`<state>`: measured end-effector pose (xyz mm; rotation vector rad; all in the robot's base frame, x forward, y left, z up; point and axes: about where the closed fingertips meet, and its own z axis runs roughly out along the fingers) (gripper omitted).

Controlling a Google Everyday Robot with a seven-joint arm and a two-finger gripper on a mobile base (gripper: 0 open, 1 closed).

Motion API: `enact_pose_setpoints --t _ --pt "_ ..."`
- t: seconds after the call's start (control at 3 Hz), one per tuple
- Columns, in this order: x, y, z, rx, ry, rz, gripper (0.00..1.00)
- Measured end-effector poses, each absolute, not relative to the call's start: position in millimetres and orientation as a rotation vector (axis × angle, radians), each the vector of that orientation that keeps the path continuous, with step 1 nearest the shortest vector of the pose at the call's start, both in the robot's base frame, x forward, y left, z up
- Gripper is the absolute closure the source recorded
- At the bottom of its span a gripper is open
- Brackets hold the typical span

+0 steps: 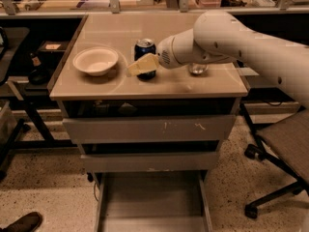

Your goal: Pick pepsi can from bottom drawer and place on counter

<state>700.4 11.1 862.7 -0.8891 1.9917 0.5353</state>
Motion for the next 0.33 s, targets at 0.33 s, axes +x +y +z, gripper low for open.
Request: enact_pose_setpoints --t 0.33 --pt "700.4 11.1 862.7 -0.889 1.992 0.535 0.00"
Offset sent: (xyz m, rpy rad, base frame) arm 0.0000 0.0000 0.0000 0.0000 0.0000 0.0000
